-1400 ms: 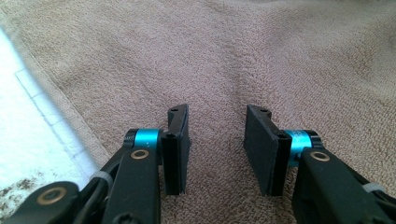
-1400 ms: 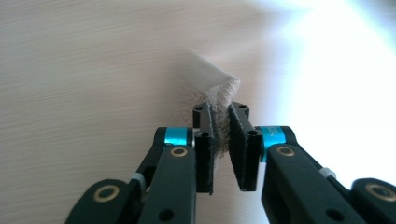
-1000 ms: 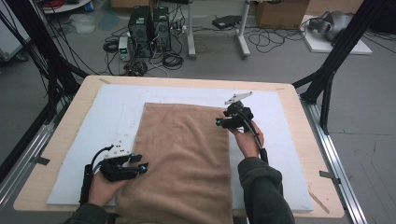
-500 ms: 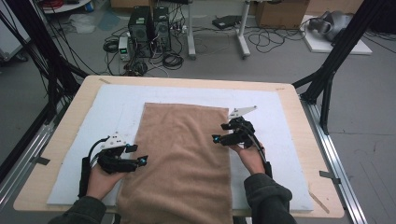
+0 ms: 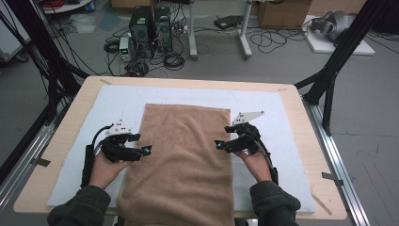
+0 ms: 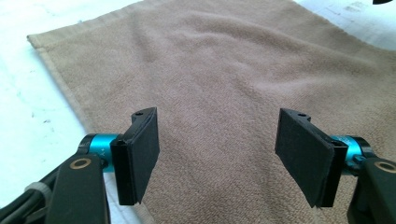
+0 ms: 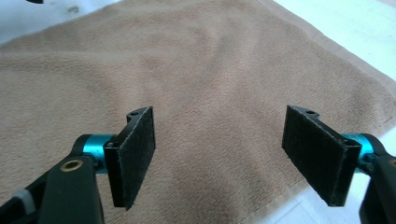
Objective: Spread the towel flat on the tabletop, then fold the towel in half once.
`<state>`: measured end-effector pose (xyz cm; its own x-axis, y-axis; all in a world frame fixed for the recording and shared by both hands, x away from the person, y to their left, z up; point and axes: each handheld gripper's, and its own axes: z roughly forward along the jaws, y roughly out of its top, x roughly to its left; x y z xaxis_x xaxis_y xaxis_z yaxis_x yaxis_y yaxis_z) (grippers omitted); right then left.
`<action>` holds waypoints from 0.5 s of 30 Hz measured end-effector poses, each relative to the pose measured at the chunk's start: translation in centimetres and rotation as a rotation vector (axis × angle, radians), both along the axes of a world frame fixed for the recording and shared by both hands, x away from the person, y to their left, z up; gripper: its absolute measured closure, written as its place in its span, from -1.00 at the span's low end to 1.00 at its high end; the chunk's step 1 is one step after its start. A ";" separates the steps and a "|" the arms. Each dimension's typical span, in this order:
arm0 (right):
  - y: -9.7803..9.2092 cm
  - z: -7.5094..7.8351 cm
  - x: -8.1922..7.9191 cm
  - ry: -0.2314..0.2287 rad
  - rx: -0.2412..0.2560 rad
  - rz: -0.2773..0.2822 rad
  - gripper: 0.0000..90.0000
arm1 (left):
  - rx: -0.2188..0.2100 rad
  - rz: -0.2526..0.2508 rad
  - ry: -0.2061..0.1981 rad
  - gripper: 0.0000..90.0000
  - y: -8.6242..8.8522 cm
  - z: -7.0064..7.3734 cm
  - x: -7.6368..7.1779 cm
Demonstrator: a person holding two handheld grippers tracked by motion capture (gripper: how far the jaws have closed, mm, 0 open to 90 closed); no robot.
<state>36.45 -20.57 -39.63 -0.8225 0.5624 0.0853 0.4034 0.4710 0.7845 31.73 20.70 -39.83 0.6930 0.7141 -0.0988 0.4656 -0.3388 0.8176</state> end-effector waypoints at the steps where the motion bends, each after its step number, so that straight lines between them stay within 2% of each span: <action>1: 0.0 0.0 -0.2 -0.001 -0.005 -0.002 -0.45 | 0.000 -0.001 0.001 -0.32 0.0 0.0 0.0; 10: -0.4 -0.5 -0.9 -0.003 -0.026 0.003 -0.50 | 0.020 0.006 0.005 -0.29 0.1 0.0 0.0; 15: -0.8 -0.5 -0.9 -0.011 -0.035 0.003 -0.50 | 0.012 0.016 0.009 -0.28 0.2 -0.1 0.4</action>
<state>35.51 -21.34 -40.11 -0.8251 0.5621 0.0563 0.3932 0.4998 0.7717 32.13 20.87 -39.90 0.6805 0.7265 -0.0959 0.4781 -0.3410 0.8094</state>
